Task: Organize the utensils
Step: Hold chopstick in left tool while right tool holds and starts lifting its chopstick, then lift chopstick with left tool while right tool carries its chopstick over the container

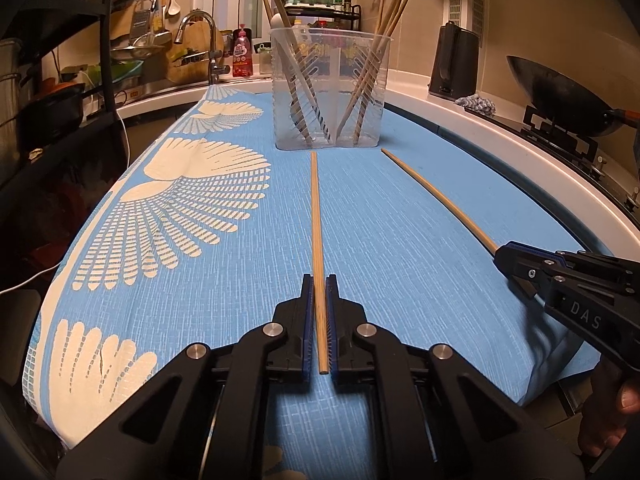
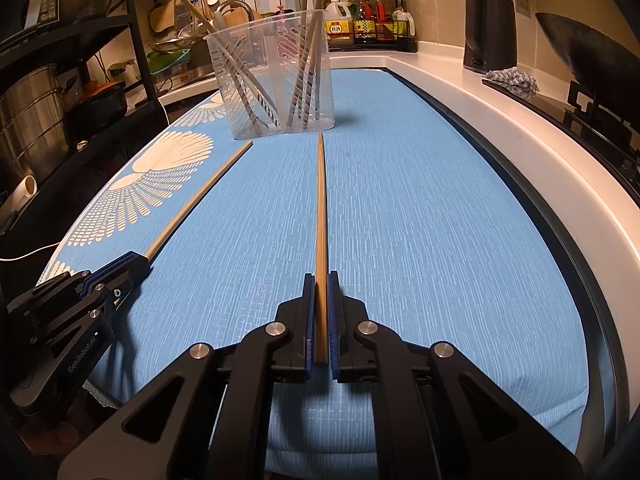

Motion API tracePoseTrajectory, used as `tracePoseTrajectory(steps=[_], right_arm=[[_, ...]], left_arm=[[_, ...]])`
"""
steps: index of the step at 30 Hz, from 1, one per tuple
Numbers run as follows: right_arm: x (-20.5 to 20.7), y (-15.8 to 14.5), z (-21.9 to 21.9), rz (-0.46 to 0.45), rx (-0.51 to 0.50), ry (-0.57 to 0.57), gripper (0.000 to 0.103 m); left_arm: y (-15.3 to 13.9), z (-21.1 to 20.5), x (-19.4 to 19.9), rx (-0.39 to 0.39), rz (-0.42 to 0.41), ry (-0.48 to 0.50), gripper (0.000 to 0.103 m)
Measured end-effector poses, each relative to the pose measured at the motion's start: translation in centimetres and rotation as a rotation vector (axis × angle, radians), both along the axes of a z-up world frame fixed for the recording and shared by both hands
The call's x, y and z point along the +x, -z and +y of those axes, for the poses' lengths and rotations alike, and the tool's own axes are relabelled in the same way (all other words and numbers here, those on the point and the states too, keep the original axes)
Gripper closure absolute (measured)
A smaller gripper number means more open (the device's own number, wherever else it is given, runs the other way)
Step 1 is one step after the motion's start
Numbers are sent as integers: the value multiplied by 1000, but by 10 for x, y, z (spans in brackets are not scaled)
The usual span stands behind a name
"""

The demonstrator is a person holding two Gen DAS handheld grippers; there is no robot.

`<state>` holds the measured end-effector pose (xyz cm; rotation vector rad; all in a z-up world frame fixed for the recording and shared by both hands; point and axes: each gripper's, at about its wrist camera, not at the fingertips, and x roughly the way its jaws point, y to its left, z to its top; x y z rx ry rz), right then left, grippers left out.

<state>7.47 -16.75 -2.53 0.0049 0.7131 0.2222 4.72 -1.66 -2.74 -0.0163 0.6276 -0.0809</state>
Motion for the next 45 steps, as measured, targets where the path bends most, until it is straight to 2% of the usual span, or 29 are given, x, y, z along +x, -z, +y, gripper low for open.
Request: tracePoseTrajectory(steps=[32,45], right_arm=[[1,-6,-4,-9,4,-1,97],[-17,-55,-10,-122,7,-7,97]], left_arm=[[-5,-6,8,-11,6,6,97],[-61,5,-12,-15,-151,19,97]])
